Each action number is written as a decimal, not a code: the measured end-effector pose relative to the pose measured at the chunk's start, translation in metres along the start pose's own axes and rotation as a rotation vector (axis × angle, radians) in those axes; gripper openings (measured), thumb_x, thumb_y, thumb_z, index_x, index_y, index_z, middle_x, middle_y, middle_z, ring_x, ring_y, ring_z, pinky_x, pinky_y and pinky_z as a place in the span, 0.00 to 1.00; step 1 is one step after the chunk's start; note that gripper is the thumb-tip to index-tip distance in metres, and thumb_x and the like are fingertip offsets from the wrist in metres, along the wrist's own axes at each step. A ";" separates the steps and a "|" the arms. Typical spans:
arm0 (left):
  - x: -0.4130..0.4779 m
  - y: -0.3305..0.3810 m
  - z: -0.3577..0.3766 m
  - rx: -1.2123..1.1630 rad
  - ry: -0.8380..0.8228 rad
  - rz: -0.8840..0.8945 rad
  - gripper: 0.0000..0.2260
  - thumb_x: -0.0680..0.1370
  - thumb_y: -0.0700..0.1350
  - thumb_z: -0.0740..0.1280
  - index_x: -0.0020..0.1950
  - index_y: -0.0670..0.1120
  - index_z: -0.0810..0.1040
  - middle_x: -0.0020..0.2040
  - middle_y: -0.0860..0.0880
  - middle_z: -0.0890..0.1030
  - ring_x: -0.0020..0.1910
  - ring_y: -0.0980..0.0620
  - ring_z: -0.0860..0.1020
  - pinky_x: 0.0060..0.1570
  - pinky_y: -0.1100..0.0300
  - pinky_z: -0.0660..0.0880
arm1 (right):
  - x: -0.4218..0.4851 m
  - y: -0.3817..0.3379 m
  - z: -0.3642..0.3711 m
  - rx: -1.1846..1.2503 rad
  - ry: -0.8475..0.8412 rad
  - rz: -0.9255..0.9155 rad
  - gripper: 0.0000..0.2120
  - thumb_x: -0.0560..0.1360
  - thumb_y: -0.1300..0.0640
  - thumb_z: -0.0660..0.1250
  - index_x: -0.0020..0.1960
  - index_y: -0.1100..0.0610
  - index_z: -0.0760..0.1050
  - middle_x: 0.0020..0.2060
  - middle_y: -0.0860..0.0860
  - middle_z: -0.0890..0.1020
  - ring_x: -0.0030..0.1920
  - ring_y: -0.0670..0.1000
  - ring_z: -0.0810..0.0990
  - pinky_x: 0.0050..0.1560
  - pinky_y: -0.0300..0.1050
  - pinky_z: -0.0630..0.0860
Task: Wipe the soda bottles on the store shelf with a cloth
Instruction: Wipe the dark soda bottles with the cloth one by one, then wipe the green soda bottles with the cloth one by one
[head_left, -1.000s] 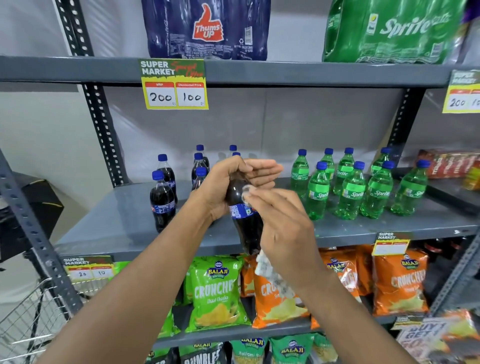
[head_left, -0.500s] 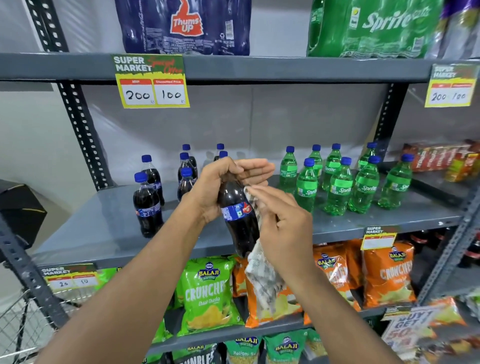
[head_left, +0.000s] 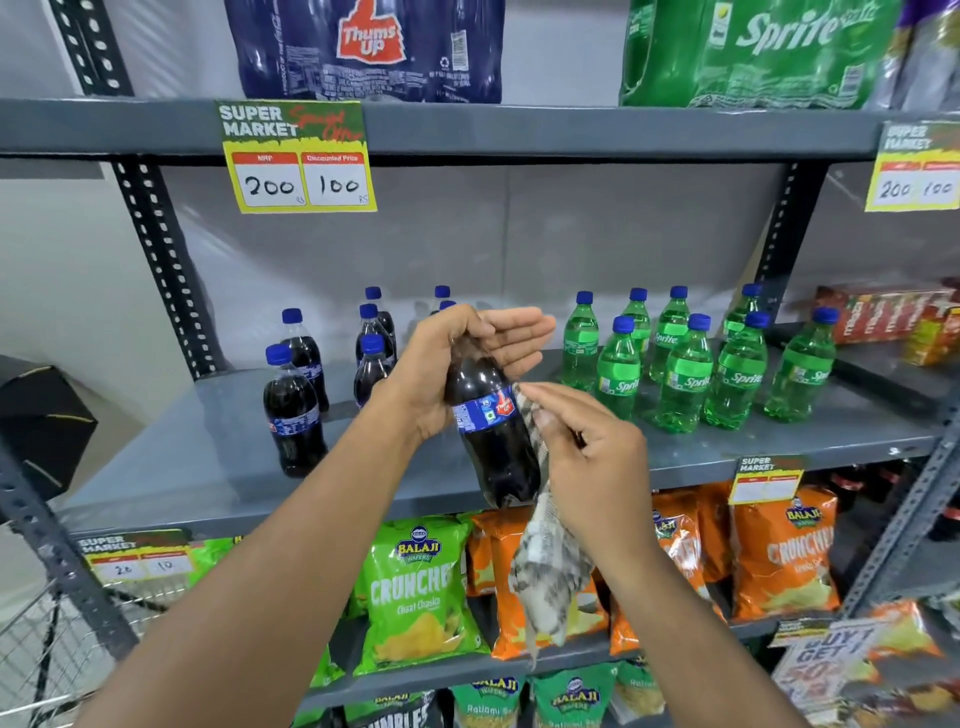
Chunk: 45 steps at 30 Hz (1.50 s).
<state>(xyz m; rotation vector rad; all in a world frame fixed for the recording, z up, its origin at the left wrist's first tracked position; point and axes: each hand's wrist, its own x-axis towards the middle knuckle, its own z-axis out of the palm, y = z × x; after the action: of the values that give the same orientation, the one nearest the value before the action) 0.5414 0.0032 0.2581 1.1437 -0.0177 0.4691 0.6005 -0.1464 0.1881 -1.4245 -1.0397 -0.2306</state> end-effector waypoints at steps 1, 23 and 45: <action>0.002 0.002 -0.001 0.005 0.002 0.011 0.20 0.69 0.40 0.59 0.55 0.35 0.84 0.58 0.36 0.85 0.62 0.42 0.82 0.65 0.50 0.76 | -0.004 0.003 -0.001 0.000 -0.006 0.012 0.17 0.78 0.71 0.65 0.59 0.54 0.84 0.54 0.40 0.83 0.58 0.33 0.78 0.59 0.25 0.71; 0.051 -0.044 -0.045 0.796 0.566 0.104 0.11 0.71 0.49 0.68 0.47 0.50 0.88 0.49 0.46 0.87 0.52 0.49 0.84 0.56 0.56 0.79 | -0.018 0.038 -0.031 0.012 0.072 0.076 0.17 0.79 0.71 0.65 0.58 0.55 0.84 0.56 0.43 0.83 0.60 0.36 0.79 0.58 0.27 0.74; 0.096 -0.071 0.035 1.091 0.209 0.534 0.25 0.78 0.47 0.70 0.74 0.50 0.70 0.74 0.51 0.73 0.73 0.56 0.68 0.70 0.66 0.62 | -0.025 0.064 -0.073 -0.017 0.115 0.151 0.19 0.79 0.69 0.65 0.56 0.46 0.83 0.55 0.36 0.83 0.59 0.35 0.78 0.56 0.24 0.73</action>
<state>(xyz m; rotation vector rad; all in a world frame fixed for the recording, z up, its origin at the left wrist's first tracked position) 0.6623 -0.0173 0.2356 2.1662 0.1337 1.1485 0.6631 -0.2083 0.1399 -1.4797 -0.8345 -0.2093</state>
